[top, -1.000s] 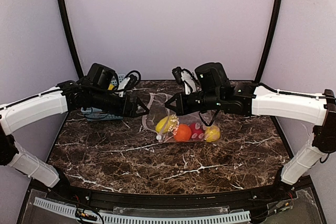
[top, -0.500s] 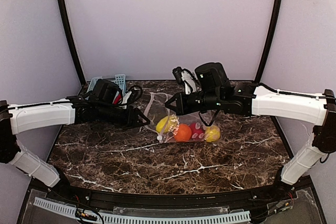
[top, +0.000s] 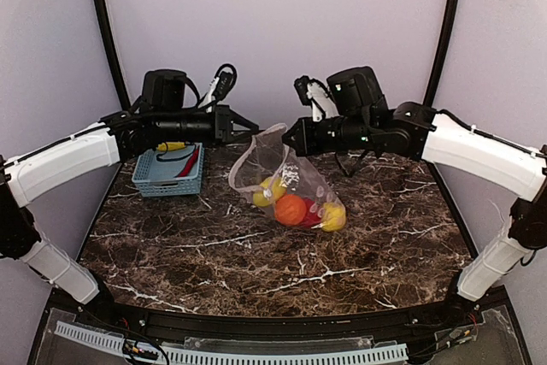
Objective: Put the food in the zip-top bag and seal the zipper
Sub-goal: Adjust the zipper food storage bag at the center of the board.
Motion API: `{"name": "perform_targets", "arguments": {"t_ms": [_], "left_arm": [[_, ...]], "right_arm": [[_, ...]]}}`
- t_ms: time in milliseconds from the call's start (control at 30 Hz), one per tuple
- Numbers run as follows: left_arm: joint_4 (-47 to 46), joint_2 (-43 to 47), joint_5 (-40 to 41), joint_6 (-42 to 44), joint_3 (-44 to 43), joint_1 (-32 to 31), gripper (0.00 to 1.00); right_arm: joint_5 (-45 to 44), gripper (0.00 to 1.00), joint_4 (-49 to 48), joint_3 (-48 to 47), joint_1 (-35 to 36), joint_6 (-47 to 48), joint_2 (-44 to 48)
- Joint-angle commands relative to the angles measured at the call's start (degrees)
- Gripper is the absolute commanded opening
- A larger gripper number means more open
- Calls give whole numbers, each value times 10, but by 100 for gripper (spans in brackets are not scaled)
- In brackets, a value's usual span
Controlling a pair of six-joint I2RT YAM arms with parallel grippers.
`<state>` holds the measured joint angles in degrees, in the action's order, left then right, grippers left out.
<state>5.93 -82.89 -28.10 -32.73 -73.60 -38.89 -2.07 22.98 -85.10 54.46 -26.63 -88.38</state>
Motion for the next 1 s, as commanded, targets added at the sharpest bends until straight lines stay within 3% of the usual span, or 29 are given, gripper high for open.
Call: {"name": "perform_targets", "arguments": {"t_ms": [0,100,200,433,700,967], "left_arm": [[-20,-11,-51,12,-79,-2,1],[23,-4,-24,34,-92,-2,3],[49,18,10,55,-58,-2,31],[48,63,45,38,49,0,70],[1,43,8,-8,101,2,87],[-86,53,-17,-65,188,-13,93]], "right_arm": [[-61,0,57,-64,-39,24,43],[-53,0,56,-52,-59,16,65],[-31,0,40,-25,-64,8,76],[18,0,1,49,-65,-39,48],[68,0,-36,76,-66,-65,31],[76,0,-48,60,-66,-63,18]]}}
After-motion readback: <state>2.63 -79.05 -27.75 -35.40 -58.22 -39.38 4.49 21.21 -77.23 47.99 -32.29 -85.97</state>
